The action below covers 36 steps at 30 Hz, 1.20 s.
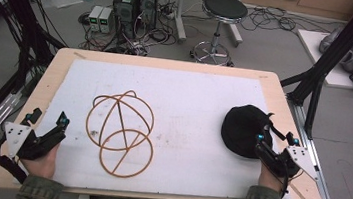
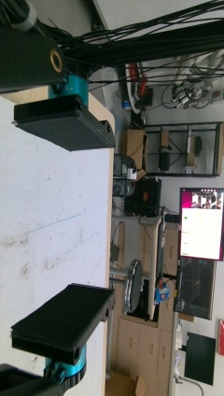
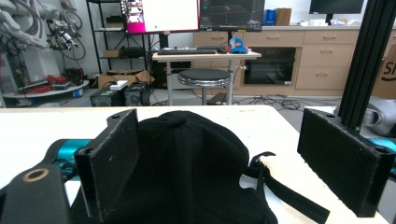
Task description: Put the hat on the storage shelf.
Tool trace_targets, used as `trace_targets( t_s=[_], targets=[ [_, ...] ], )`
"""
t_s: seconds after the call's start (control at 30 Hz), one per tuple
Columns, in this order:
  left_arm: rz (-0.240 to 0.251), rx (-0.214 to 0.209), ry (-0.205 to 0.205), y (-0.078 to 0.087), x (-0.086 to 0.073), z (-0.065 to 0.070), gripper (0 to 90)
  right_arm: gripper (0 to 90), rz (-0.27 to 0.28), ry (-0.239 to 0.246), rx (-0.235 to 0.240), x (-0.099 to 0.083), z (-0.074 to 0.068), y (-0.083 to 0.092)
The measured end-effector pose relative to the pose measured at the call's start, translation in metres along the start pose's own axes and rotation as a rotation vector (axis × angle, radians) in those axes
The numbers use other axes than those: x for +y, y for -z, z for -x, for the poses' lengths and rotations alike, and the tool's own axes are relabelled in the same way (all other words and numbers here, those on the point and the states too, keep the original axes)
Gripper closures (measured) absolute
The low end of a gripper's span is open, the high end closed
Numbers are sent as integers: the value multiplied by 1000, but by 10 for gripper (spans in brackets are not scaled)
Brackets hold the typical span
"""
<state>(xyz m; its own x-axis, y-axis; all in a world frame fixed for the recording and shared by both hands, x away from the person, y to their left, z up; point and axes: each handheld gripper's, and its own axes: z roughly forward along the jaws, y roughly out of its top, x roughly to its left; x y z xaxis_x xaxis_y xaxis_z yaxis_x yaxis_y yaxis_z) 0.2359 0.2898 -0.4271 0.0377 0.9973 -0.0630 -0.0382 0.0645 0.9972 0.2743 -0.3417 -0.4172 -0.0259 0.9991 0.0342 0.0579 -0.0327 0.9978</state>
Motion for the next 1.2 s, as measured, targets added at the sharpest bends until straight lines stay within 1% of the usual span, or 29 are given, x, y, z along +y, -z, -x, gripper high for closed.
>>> trace_targets(
  t_s=[0.17, 0.23, 0.37, 0.43, 0.47, 0.5, 0.53, 0.57, 0.7, 0.77, 0.9, 0.93, 0.97, 1.0, 1.1, 1.2],
  targets=[
    [1, -7, 1, -1, 0, 1, 234, 126, -13, 12, 14, -1, -1, -3],
    [-5, -11, -6, -1, 0, 2, 234, 126, -15, 16, 18, -1, -2, -5],
    [-6, -11, -2, -2, -1, 2, 234, 126, -26, 26, 27, -2, -1, -9],
    [-6, -10, -4, -2, -1, 2, 234, 126, -43, 29, 30, -3, -2, -12],
    [-9, -11, -5, -2, -1, 2, 235, 126, -45, 40, 34, -3, -2, -13],
    [-9, -11, -5, -2, -1, 2, 235, 126, -45, 40, 34, -3, -2, -13],
    [-8, -8, -3, -3, -1, 2, 235, 127, -54, 69, 38, -4, -3, -18],
    [-9, -8, -4, -3, -1, 1, 235, 127, -62, 65, 44, -4, -3, -20],
    [-6, -5, 0, -3, -1, 0, 235, 136, -103, 78, 72, -6, -3, -30],
    [-8, -3, 0, -3, -1, 0, 235, 137, -118, 90, 74, -6, -4, -34],
    [-13, -3, 0, -3, -1, 0, 235, 137, -147, 86, 88, -7, -4, -41],
    [-17, -1, 0, -3, -2, 0, 235, 138, -160, 93, 89, -8, -5, -43],
    [-17, -1, 0, -3, -2, 0, 235, 138, -160, 93, 89, -8, -5, -43],
    [-18, 2, 1, -4, -2, -1, 235, 141, -179, 105, 96, -9, -6, -46],
    [-23, 4, -2, -4, -2, -1, 235, 142, -208, 111, 99, -10, -8, -51],
    [-23, 4, -2, -4, -2, -1, 235, 152, -236, 97, 94, -12, -9, -55]
  ],
)
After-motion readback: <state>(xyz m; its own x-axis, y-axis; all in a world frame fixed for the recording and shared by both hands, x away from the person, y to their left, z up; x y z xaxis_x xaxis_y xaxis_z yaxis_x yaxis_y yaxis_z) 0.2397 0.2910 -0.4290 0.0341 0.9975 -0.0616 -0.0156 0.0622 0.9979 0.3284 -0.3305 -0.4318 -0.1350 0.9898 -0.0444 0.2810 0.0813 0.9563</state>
